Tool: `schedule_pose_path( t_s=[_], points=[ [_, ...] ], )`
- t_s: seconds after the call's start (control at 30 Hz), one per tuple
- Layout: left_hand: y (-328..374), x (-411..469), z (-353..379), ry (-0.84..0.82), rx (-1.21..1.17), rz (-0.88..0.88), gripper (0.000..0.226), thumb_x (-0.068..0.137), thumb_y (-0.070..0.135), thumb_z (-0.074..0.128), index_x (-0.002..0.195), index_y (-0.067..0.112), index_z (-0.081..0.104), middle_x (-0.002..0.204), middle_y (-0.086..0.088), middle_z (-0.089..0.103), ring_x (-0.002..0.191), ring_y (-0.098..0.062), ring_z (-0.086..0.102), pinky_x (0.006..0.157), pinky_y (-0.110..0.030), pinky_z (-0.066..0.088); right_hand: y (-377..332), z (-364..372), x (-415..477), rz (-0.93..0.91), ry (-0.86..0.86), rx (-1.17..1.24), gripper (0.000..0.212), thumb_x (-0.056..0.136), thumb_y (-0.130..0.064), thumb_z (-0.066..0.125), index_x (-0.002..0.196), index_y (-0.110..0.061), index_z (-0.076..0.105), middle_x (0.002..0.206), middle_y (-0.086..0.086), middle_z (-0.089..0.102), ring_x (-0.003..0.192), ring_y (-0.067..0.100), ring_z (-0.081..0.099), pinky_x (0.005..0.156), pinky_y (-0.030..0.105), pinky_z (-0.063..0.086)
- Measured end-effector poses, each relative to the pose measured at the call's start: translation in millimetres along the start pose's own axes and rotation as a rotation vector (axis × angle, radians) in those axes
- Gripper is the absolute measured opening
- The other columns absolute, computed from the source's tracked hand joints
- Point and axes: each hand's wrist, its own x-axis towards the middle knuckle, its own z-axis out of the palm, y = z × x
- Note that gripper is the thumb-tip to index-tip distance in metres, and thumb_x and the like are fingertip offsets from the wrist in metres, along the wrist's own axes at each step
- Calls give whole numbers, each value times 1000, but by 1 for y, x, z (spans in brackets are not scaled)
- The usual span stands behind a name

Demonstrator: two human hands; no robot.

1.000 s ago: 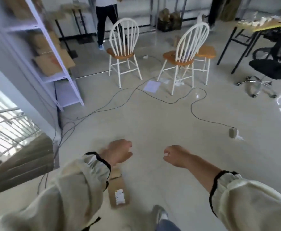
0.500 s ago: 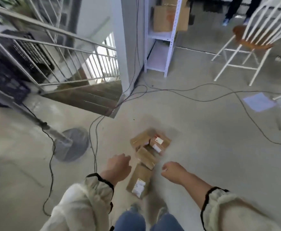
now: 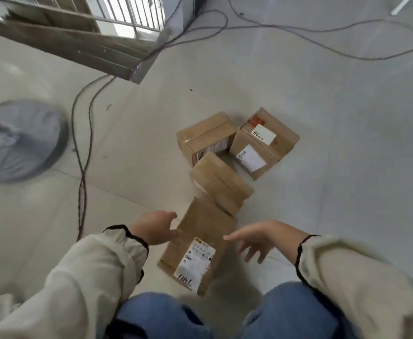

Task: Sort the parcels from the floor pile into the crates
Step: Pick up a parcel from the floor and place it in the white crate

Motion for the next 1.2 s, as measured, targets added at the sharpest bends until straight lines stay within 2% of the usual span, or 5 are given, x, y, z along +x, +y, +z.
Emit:
schedule_pose_path(
  t_s=[0.23, 0.5, 0.63, 0.87, 1.2],
  points=[
    [-24, 63, 2, 123, -409, -131, 50, 87, 48, 58, 117, 8, 58, 117, -11, 63, 106, -27, 58, 87, -33, 48, -62, -28, 35, -281, 235, 106, 58, 96, -36, 48, 142, -5, 33, 123, 10, 56, 94, 23, 63, 74, 32, 51],
    [-29, 63, 15, 133, -815, -188, 52, 82, 48, 66, 120, 22, 43, 92, 2, 62, 69, -15, 63, 47, -23, 46, -66, -20, 58, -519, 506, 188, 45, 88, -15, 63, 131, -17, 48, 121, 7, 62, 108, 25, 61, 90, 40, 51],
    [-34, 69, 18, 4, -899, -139, 47, 86, 46, 62, 122, 30, 37, 107, -1, 62, 76, -19, 67, 57, -28, 49, -59, -23, 68, -486, 340, 361, 32, 93, -12, 56, 123, -20, 47, 94, -3, 64, 81, 17, 65, 66, 35, 56],
    [-30, 71, 30, 163, -1132, -36, 46, 85, 22, 70, 127, 15, 54, 114, -10, 66, 101, -33, 64, 84, -51, 54, -57, -24, 76, -479, 370, 317, 36, 95, -21, 53, 130, -24, 44, 103, 2, 64, 91, 25, 65, 75, 49, 55],
    [-24, 79, 35, 242, -987, -73, 35, 86, 26, 66, 120, 18, 60, 109, -2, 68, 98, -21, 64, 90, -41, 52, -57, -24, 93, -520, 463, 259, 29, 94, -24, 53, 123, -23, 49, 107, 4, 65, 88, 25, 65, 62, 35, 55]
  ],
)
